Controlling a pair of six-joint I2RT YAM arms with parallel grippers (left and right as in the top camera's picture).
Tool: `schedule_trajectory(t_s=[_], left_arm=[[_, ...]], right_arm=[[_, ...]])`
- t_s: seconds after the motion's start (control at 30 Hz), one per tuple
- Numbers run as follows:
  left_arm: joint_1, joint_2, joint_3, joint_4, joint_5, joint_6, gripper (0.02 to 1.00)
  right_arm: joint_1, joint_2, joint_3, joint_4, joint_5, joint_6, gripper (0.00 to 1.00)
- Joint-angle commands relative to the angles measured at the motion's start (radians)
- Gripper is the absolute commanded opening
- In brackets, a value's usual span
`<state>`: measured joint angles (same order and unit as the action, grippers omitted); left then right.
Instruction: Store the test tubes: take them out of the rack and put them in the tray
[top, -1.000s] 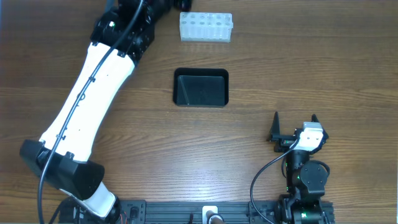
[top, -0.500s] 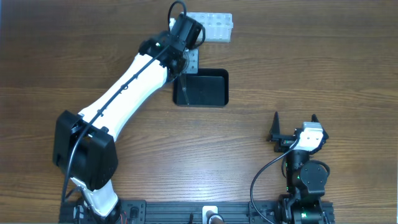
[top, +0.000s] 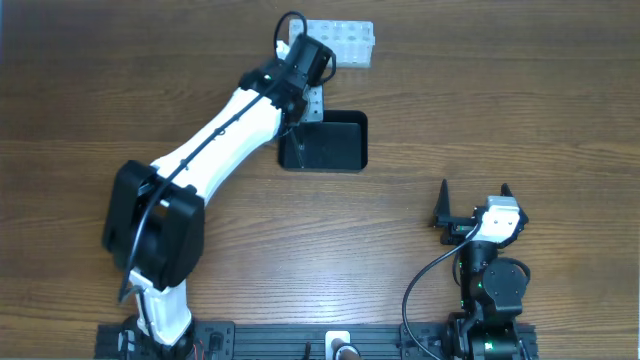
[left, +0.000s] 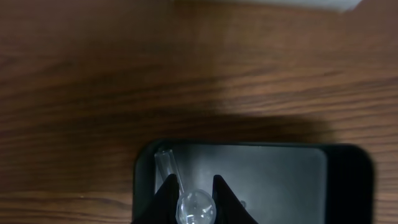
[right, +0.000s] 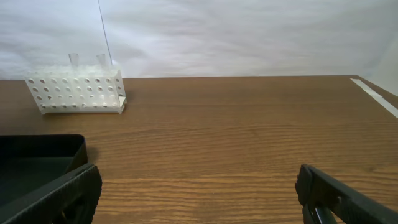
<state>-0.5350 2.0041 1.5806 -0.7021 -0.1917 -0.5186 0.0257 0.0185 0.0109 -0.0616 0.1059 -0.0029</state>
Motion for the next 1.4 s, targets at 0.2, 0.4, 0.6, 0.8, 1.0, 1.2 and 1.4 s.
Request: schedule_trajectory(t_s=[0.2,0.4,0.6,0.8,1.0,1.2,1.4], left_arm=[[-0.005,0.039,-0.005,0.004,0.005,-0.014,0.071],[-0.005,0.054,-0.005,0.004,0.023,-0.014,0.080],[-0.005,0.054,-0.005,0.003,0.046,-0.014,0.093],[-0.011,0.054,-0.005,0.000,0.053,-0.014,0.115],[-0.021,0.059,-0.005,-0.024,0.061,-0.014,0.126],[-0.024,0.080,-0.005,-0.023,0.061,-0.014,0.145],[-0.025,0.107,-0.005,-0.023,0.068,-0.014,0.159]], right_arm=[[-0.007,-0.001,-0.006,-0.004,-0.004,0.002,0.991],[-0.007,-0.001,-0.006,-0.004,-0.004,0.002,0.993],[-0.007,-0.001,-0.006,-0.004,-0.004,0.002,0.993],[-0.007,-0.001,-0.006,-0.004,-0.004,0.002,0.991],[-0.007,-0.001,-0.006,-0.004,-0.004,0.002,0.991],[-0.007,-0.001,-0.006,-0.004,-0.004,0.002,0.991],[-0.007,-0.001,-0.006,-0.004,-0.004,0.002,0.991]])
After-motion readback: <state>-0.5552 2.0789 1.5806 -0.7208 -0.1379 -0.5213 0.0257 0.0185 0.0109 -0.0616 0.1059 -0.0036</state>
